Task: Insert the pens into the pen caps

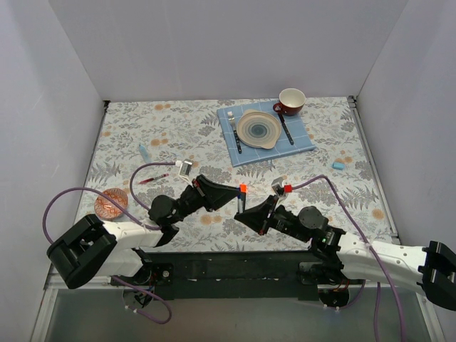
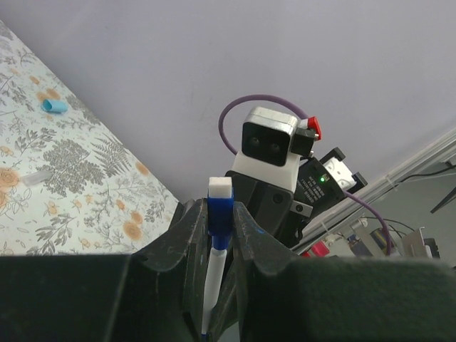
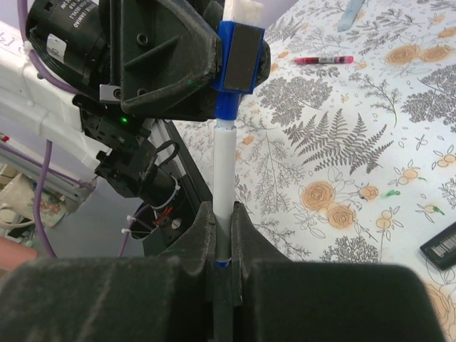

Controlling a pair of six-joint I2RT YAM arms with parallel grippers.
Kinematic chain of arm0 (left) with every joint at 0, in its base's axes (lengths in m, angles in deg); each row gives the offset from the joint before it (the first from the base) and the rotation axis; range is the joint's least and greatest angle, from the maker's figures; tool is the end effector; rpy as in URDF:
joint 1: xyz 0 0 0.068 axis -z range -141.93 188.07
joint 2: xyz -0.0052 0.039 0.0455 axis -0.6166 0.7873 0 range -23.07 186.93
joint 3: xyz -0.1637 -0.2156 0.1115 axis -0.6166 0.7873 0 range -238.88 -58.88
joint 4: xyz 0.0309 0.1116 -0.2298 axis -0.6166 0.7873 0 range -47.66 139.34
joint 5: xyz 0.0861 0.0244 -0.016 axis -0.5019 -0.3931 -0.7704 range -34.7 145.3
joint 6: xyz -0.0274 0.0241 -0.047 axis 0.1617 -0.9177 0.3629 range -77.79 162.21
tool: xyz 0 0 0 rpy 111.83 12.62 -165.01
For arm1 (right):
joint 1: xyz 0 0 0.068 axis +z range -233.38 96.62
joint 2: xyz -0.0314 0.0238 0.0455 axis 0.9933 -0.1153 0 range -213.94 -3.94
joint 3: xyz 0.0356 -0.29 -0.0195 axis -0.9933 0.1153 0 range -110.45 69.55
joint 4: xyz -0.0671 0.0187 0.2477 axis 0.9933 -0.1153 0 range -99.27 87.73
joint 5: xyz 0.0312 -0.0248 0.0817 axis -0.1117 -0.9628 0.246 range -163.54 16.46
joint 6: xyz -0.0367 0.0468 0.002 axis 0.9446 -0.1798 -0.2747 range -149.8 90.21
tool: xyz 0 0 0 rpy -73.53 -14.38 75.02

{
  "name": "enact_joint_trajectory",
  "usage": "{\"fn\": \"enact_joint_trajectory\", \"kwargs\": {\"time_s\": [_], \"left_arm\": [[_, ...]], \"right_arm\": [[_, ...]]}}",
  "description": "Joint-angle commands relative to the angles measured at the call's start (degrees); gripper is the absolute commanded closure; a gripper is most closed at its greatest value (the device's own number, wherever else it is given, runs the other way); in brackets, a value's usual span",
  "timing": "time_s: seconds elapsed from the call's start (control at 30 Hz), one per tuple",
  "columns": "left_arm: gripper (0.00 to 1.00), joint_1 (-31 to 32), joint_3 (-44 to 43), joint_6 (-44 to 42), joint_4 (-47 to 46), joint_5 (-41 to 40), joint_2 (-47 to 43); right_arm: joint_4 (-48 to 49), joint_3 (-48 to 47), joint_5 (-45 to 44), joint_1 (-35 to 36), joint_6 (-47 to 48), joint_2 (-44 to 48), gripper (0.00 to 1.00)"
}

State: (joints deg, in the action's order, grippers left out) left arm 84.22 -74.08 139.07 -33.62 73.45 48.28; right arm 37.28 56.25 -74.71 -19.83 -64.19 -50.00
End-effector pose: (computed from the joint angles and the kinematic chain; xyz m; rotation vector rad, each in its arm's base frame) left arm 0.1437 -0.1691 0.2559 -0.3595 1.6144 -2.2584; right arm 0.0783 0.1556 0.2527 -0.3869 1.5615 1.3558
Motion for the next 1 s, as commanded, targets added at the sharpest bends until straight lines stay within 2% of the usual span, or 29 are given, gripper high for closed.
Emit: {"fn": "enact_joint_trajectory", "kwargs": {"time_s": [0.0,0.2,0.43,0.57,0.73,0.77,0.93,0.97], "left_arm": [[1.0,0.78,1.84,-0.88,-10.34,3.12,0.8],[1.0,2.28,2.72,-2.99,-14.47,6.36,3.18],[1.0,2.54,3.16,-1.67,-20.18,11.2,5.9],[0.98,2.98,2.63,-1.24,-23.78,12.43,7.31],[0.82,3.07,2.46,-0.62,-26.34,12.17,8.45],[0.75,3.07,2.28,-0.62,-26.25,12.08,8.37],[0.62,3.07,1.58,-1.76,-25.46,11.99,6.79],[0.56,3.07,1.49,-2.2,-24.77,11.82,6.43]], "right_arm": [[0.44,-2.96,-5.24,-0.18,1.69,2.55,0.99],[-0.97,-5.68,-6.57,-0.18,1.52,2.12,0.99],[-2.63,-8.85,-7.7,-0.18,2.4,2.29,0.99],[-3.78,-11.22,-5.7,-0.18,4.24,0.98,0.99],[-4.04,-12.54,-2.61,-0.18,5.21,0.45,0.99],[-4.74,-12.71,-2.09,-0.18,5.3,0.36,0.99],[-6.15,-13.07,-0.15,-0.18,5.56,0.18,0.99],[-6.41,-13.15,-0.15,-0.27,5.56,0.36,0.99]]}}
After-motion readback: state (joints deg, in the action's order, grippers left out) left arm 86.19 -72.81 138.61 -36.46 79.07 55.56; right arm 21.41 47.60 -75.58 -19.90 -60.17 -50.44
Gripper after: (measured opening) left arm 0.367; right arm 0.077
